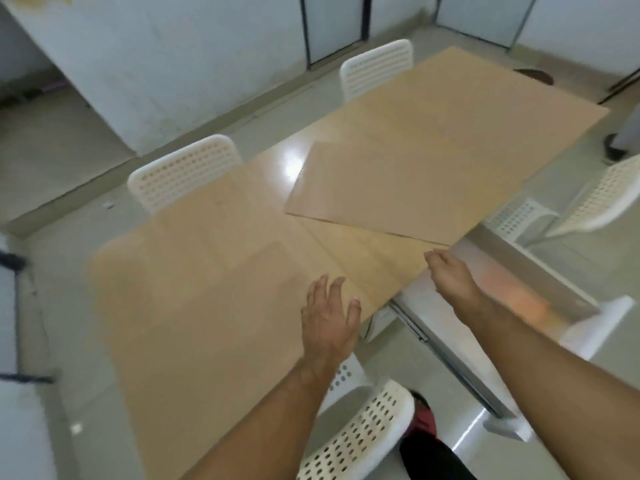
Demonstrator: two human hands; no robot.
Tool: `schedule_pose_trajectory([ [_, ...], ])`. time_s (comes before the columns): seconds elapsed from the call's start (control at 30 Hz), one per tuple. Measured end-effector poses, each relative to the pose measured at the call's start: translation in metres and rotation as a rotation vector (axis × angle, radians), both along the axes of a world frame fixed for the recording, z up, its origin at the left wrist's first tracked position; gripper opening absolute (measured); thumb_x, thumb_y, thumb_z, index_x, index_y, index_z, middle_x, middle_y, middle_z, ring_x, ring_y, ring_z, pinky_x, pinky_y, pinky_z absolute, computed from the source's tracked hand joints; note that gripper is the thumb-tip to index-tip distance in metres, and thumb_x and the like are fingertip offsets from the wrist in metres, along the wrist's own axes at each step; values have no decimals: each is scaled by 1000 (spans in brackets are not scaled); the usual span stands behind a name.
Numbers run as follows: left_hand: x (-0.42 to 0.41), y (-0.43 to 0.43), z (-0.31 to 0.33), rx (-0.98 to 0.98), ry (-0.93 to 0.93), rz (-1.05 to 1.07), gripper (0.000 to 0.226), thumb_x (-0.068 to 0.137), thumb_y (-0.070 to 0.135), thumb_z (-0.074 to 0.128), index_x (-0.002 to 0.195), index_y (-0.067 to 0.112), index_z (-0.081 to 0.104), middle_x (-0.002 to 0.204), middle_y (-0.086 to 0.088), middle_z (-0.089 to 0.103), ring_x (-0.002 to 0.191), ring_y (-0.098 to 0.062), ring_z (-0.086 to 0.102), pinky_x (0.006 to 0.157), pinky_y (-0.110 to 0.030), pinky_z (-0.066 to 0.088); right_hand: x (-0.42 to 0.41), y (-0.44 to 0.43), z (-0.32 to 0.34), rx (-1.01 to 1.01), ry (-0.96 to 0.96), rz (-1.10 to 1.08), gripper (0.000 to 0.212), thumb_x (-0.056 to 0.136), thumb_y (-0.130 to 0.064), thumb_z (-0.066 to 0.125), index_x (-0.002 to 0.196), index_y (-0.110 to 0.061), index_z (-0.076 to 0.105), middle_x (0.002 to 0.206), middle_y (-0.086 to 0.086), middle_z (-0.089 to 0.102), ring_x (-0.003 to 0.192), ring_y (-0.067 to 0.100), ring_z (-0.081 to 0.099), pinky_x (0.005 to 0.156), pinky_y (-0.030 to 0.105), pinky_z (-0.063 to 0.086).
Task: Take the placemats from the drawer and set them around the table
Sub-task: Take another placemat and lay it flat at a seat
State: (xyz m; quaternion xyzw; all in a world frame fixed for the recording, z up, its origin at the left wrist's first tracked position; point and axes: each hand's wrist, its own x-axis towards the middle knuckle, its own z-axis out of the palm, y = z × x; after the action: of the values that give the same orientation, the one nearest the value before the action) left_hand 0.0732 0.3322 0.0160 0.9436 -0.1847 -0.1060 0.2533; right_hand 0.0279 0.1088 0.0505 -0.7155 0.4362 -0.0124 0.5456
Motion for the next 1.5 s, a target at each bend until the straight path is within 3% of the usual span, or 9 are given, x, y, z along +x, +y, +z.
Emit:
schedule_pose_trajectory([
  [0.1, -2, -72, 4, 8, -4, -132, 64, 90, 53, 28, 144, 23, 46, 155, -6, 37, 143, -26, 30, 110, -45, 34, -12, -52, -6, 168, 15, -145, 14, 101, -32, 51, 100, -21, 61, 117, 11, 66, 105, 31, 65, 98, 49, 50],
  [0.37, 30, -213, -18, 292, 68, -330, 62, 98, 42, 44, 153, 20, 28, 165, -5, 16, 151, -26, 10, 113, -50, 29, 15, -138, -52, 387, 129, -189, 26, 100, -27, 54, 118, -9, 61, 111, 11, 70, 90, 27, 68, 80, 39, 54],
  [0.67, 67, -289, -63, 402, 47, -364, 75, 95, 55, 46, 155, 15, 24, 164, -13, 18, 151, -35, 16, 114, -52, 28, 41, -183, -83, 433, 192, -177, 22, 89, -25, 63, 91, -5, 72, 81, 6, 75, 64, 18, 64, 56, 26, 46],
  [0.83, 55, -286, -75, 317, -227, -403, 32, 78, 37, 75, 106, 21, 72, 120, -5, 70, 109, -31, 68, 80, -38, 57, 37, -189, -82, 484, 166, -164, 36, 93, -44, 62, 93, -10, 73, 88, 5, 78, 73, 21, 69, 66, 32, 50],
  [1.0, 37, -288, -61, 161, -203, -388, 12, 83, 28, 62, 78, 28, 72, 68, 8, 68, 69, -17, 68, 61, -29, 40, 36, -194, -73, 564, 92, -239, 39, 93, -47, 62, 95, -9, 69, 83, 9, 73, 77, 28, 72, 78, 42, 58],
  [1.1, 22, -294, -55, 98, -164, -359, 10, 87, 31, 66, 82, 29, 74, 74, 7, 70, 73, -19, 66, 66, -35, 33, 32, -200, -69, 610, 61, -291, 36, 93, -41, 66, 100, -6, 67, 87, 13, 71, 72, 29, 68, 81, 46, 62],
  [1.27, 28, -299, -48, -1, 259, -166, 15, 83, 40, 74, 93, 30, 77, 98, 9, 74, 98, -10, 63, 91, -38, 44, 20, -209, -67, 646, 4, -347, 30, 99, -33, 61, 108, -5, 69, 95, 17, 76, 77, 29, 72, 66, 37, 61],
  [1.37, 49, -291, -41, -350, 692, -52, 18, 64, 22, 92, 71, 19, 76, 87, 3, 76, 83, -8, 68, 90, -35, 52, 17, -210, -64, 752, -85, -375, 26, 102, -24, 56, 110, -2, 67, 88, 14, 77, 77, 27, 74, 64, 34, 63],
  [1.5, 74, -283, -32, -381, 814, -25, 24, 61, 15, 94, 75, 5, 77, 77, -1, 75, 72, -10, 65, 75, -25, 50, 17, -206, -60, 935, -169, -387, 25, 101, -19, 57, 115, 1, 64, 97, 17, 77, 80, 26, 76, 68, 34, 64],
])
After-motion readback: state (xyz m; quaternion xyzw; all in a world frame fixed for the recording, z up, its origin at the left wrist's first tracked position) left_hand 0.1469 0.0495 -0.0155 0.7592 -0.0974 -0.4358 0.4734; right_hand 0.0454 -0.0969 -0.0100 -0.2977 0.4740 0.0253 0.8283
